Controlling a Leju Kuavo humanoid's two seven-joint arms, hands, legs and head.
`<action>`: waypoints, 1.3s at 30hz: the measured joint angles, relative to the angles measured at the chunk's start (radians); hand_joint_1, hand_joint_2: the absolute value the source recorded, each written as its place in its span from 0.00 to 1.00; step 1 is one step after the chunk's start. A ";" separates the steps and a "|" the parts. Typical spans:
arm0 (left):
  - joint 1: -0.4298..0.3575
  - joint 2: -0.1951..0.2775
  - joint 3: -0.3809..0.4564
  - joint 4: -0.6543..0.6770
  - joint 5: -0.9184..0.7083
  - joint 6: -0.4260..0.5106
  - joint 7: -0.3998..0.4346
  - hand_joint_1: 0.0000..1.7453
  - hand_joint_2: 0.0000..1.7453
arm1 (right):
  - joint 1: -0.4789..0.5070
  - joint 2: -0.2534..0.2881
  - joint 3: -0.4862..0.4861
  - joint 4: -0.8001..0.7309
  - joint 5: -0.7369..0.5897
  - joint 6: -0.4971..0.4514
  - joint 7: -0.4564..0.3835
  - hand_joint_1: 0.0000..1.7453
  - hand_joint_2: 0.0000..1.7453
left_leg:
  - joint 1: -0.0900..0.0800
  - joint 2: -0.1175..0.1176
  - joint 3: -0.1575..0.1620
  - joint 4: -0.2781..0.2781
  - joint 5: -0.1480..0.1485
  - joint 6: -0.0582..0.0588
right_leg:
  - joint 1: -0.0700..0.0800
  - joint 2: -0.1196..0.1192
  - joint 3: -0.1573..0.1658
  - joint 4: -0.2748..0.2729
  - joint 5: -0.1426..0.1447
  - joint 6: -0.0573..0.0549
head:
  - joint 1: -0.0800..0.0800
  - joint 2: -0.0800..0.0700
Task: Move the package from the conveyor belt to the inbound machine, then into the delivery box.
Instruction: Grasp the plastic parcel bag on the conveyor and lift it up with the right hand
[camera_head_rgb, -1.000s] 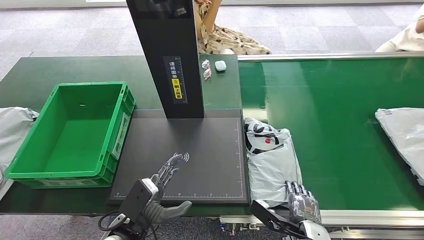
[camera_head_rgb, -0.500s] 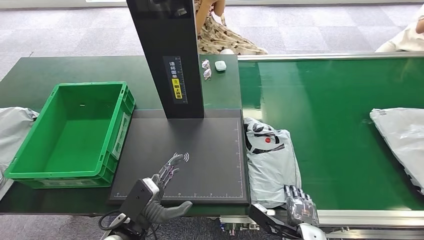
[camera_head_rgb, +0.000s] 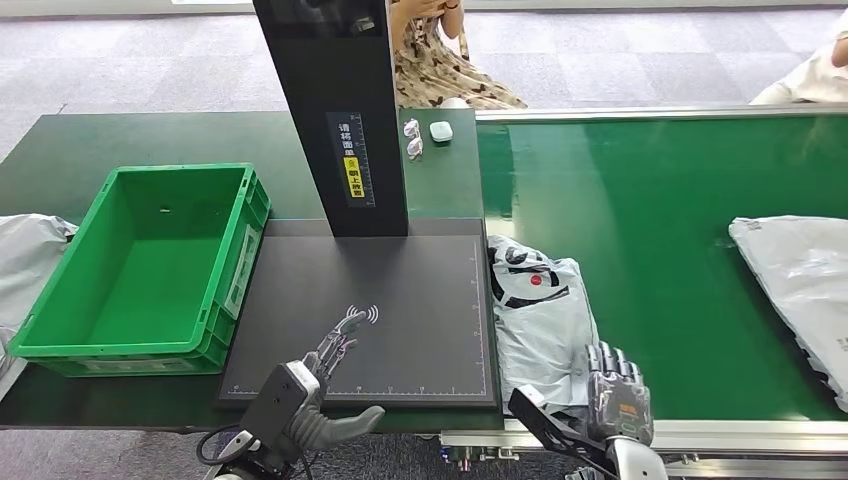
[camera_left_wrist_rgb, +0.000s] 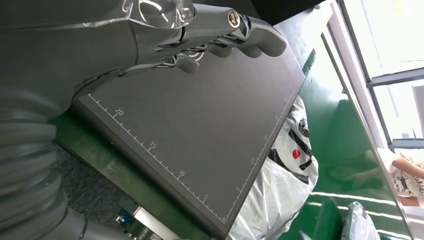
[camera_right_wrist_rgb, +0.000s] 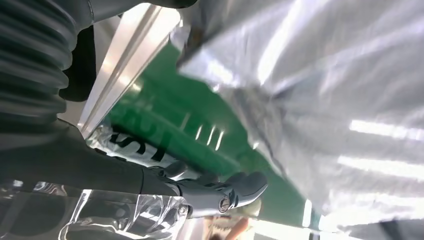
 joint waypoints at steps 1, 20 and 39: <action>0.000 0.000 0.000 0.000 -0.001 -0.001 -0.002 0.00 1.00 | -0.001 0.004 -0.011 -0.005 0.009 -0.011 0.000 0.00 1.00 | 0.000 0.000 0.000 0.000 0.000 0.000 | 0.000 0.000 0.000 0.000 0.000 0.000 | 0.000 0.000; -0.011 0.000 -0.002 0.023 0.006 -0.022 -0.017 0.00 1.00 | -0.078 0.023 -0.093 0.105 0.061 0.129 -0.069 0.00 1.00 | 0.000 0.000 0.000 0.000 0.000 0.000 | 0.000 0.000 0.000 0.000 0.000 0.000 | 0.000 0.000; -0.010 0.000 -0.002 0.028 0.006 -0.017 -0.039 0.00 1.00 | -0.267 -0.001 0.016 0.357 0.012 -0.108 -0.217 0.46 1.00 | 0.000 0.000 0.000 0.000 0.001 -0.001 | 0.000 0.000 0.000 0.000 0.001 -0.001 | 0.000 0.000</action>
